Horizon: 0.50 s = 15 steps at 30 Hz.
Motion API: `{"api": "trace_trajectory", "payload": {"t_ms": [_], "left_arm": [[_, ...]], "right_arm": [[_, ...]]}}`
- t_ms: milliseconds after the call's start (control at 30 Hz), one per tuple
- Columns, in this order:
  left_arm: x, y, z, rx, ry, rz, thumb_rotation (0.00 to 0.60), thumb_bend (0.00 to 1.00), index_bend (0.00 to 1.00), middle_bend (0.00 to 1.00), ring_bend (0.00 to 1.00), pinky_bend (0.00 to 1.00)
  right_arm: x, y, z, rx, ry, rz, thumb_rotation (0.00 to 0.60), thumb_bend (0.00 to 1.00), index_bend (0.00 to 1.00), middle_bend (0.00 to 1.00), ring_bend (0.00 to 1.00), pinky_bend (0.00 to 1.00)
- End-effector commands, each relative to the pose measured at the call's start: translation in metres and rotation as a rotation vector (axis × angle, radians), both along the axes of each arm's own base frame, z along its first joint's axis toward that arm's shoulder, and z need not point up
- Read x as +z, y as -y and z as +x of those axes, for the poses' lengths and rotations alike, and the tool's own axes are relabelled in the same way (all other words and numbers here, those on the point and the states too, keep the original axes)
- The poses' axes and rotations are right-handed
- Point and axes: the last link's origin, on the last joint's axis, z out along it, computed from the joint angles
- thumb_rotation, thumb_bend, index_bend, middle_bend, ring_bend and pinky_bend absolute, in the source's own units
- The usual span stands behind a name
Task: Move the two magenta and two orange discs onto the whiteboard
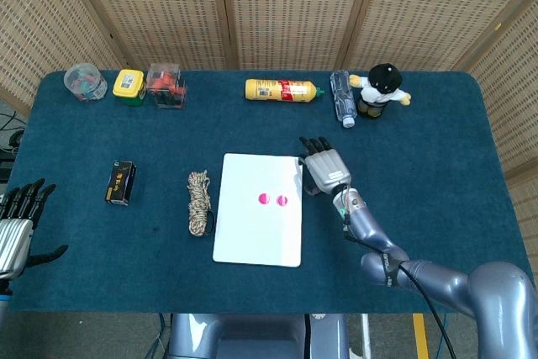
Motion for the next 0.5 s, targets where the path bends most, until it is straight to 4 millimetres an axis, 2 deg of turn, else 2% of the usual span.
{"api": "trace_trajectory", "payload": {"t_ms": [33,200,500], "left_arm": [[0.000,0.000,0.000,0.000,-0.001,-0.001,0.600,0.00,0.00,0.00,0.00,0.00],[-0.001,0.000,0.001,0.001,-0.001,-0.002,0.600,0.00,0.00,0.00,0.00,0.00],[-0.001,0.000,0.000,0.004,-0.004,-0.002,0.600,0.00,0.00,0.00,0.00,0.00]], "right_arm": [[0.005,0.007,-0.025,-0.070,-0.022,-0.012,0.600,0.34,0.35,0.00,0.00,0.00],[0.003,0.007,-0.046,-0.104,-0.053,-0.008,0.600,0.34,0.37,0.00,0.00,0.00],[0.009,0.005,-0.059,-0.105,-0.054,-0.018,0.600,0.34,0.38,0.00,0.00,0.00]]}}
